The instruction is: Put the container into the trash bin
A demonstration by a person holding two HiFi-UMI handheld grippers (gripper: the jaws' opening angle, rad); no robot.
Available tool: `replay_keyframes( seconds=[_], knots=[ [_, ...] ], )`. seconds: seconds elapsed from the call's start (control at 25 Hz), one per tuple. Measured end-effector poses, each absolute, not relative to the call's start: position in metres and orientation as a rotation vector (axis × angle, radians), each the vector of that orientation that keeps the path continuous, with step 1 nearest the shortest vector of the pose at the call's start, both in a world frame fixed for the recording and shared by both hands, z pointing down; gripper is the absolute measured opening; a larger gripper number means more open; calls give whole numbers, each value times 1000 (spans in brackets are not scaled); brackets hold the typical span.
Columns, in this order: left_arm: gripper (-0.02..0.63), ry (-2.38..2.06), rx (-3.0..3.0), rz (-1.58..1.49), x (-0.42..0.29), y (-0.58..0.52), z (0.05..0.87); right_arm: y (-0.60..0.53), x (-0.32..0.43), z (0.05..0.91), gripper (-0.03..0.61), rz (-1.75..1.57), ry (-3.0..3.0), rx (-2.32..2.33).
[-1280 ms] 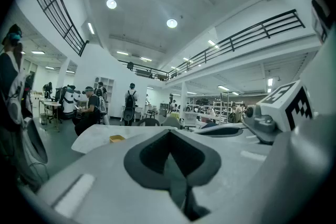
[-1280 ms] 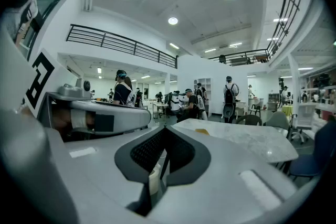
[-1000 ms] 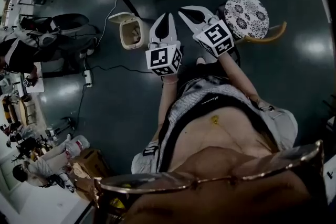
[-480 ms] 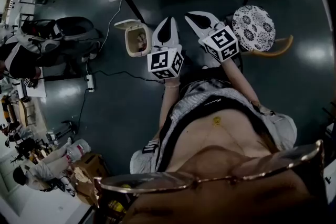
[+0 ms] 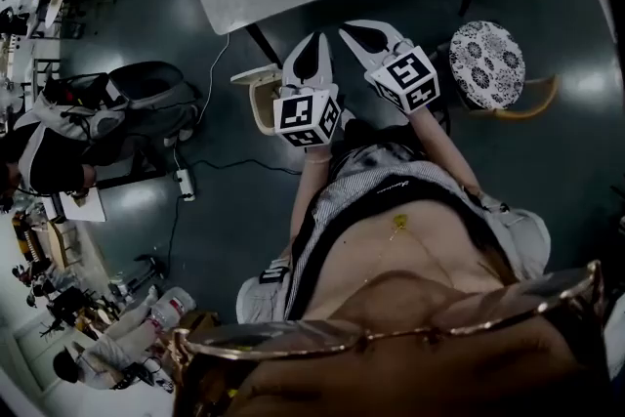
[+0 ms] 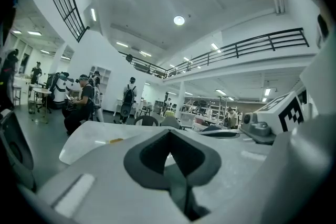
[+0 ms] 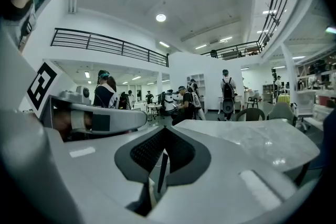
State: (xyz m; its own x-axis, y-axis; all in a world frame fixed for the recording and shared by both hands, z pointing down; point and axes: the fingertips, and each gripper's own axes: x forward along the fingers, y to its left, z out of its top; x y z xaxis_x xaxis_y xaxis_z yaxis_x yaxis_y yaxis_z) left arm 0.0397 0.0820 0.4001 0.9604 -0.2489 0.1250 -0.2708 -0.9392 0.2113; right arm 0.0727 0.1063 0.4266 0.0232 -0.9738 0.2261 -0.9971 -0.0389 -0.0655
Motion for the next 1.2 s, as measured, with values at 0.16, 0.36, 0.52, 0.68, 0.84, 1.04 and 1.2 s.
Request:
replay_keyframes(
  seconds=[0.16, 0.36, 0.52, 0.68, 0.84, 1.04, 1.2],
  knots=[
    [0, -338, 2896, 166, 40, 61, 405, 79, 69, 432, 26, 322, -2075, 2170],
    [0, -318, 2895, 175, 33, 38, 407, 52, 64, 435, 26, 331, -2059, 2171],
    [0, -316, 2880, 173, 31, 24, 411, 40, 65, 436, 26, 335, -2048, 2173],
    [0, -338, 2853, 170, 35, 14, 415, 33, 72, 440, 26, 356, -2044, 2156],
    [0, -382, 2837, 189, 43, 0, 420, 23, 84, 445, 26, 376, -2048, 2134],
    [0, -420, 2829, 207, 72, -26, 427, -2, 116, 452, 26, 391, -2082, 2109],
    [0, -447, 2829, 221, 107, -52, 427, -29, 152, 450, 26, 394, -2104, 2099]
  ],
)
